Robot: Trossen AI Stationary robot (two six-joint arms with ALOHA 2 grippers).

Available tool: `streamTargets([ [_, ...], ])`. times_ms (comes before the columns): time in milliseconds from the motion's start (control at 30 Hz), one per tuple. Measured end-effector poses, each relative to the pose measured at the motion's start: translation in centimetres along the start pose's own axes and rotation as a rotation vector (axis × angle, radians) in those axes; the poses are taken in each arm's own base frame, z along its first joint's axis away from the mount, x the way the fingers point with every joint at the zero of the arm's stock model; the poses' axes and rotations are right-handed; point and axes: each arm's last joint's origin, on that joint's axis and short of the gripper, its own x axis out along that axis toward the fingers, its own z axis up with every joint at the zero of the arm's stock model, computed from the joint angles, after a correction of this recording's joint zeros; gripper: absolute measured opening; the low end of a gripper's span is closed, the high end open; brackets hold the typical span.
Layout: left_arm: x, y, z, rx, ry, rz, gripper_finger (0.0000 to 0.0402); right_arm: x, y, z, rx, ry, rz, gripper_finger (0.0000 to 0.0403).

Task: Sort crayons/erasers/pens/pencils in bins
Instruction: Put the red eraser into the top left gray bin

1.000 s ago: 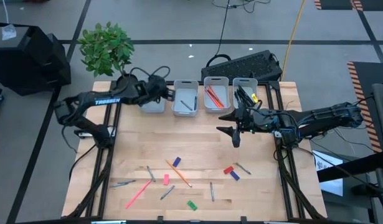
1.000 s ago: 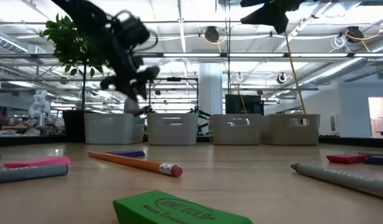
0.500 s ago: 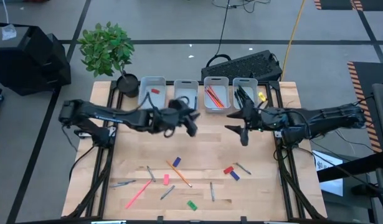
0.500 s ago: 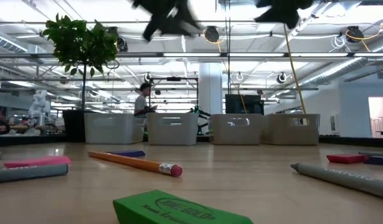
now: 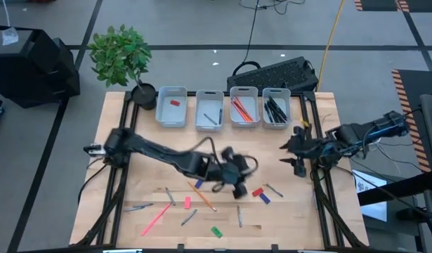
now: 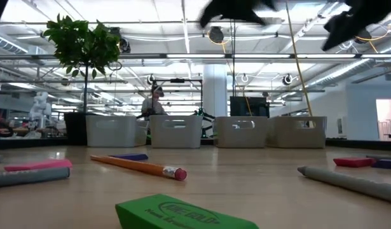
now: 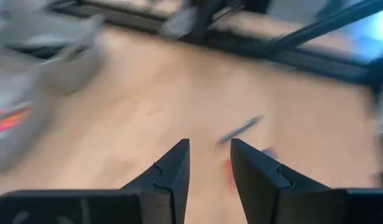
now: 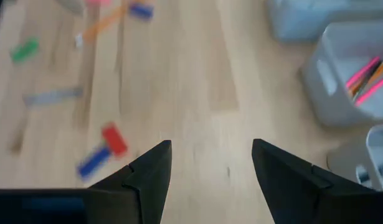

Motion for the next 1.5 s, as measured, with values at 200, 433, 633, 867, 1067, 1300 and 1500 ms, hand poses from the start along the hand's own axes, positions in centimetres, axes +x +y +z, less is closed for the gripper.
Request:
streamTargets([
  [200, 3.7, -4.0, -2.4, 0.017, 0.066, -0.074, 0.0149, -0.1, 0.6, -0.7, -0.065, 0.051, -0.001, 0.0215],
  [433, 8.3, -5.8, -4.1, 0.038, 0.143, -0.083, 0.0218, -0.4, 0.4, -0.8, -0.064, 0.038, 0.007, 0.0215],
  [633, 11.7, -6.1, -7.0, 0.04, 0.192, -0.051, 0.0236, -0.6, 0.4, -0.8, -0.028, 0.024, 0.01, 0.0215],
  [867, 13.7, -4.7, -9.6, 0.04, 0.267, 0.075, 0.0237, -0.4, 0.5, -0.7, 0.014, 0.027, 0.01, 0.0215],
  [1067, 15.0, -4.0, -10.2, -0.022, 0.27, 0.065, 0.0237, -0.3, 0.5, -0.7, 0.04, 0.027, 0.01, 0.0215],
  [1300, 15.0, -4.3, -11.0, 0.017, 0.295, 0.08, 0.0207, -0.3, 0.5, -0.6, 0.034, 0.026, 0.007, 0.0215],
  [1500, 14.6, -4.9, -11.8, 0.048, 0.32, 0.105, 0.0116, -0.3, 0.5, -0.6, 0.032, 0.025, 0.005, 0.0215],
])
